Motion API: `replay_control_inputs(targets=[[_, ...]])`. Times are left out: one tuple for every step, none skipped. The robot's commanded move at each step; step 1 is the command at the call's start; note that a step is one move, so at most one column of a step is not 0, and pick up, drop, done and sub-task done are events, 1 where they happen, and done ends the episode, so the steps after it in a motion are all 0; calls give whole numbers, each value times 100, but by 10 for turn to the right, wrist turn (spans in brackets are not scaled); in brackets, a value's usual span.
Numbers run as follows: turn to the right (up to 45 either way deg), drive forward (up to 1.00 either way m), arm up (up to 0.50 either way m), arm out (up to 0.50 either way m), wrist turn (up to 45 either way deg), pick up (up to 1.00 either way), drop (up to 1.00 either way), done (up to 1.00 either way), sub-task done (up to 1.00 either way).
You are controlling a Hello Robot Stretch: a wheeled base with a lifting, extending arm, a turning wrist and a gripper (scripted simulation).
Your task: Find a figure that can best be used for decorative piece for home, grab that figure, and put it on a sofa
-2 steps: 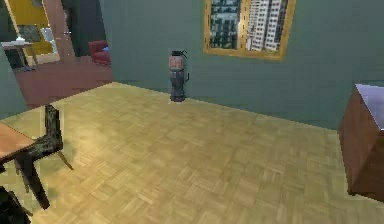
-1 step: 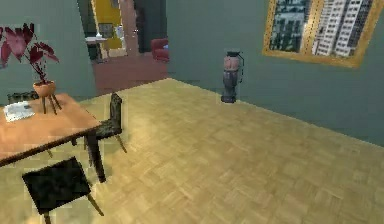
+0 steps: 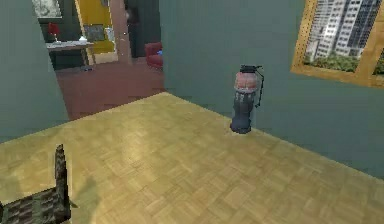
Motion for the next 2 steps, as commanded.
replay_control_inputs(targets=[[-30,0,0,0,0,0,0,0,0],[0,100,0,0,0,0,0,0,0]])
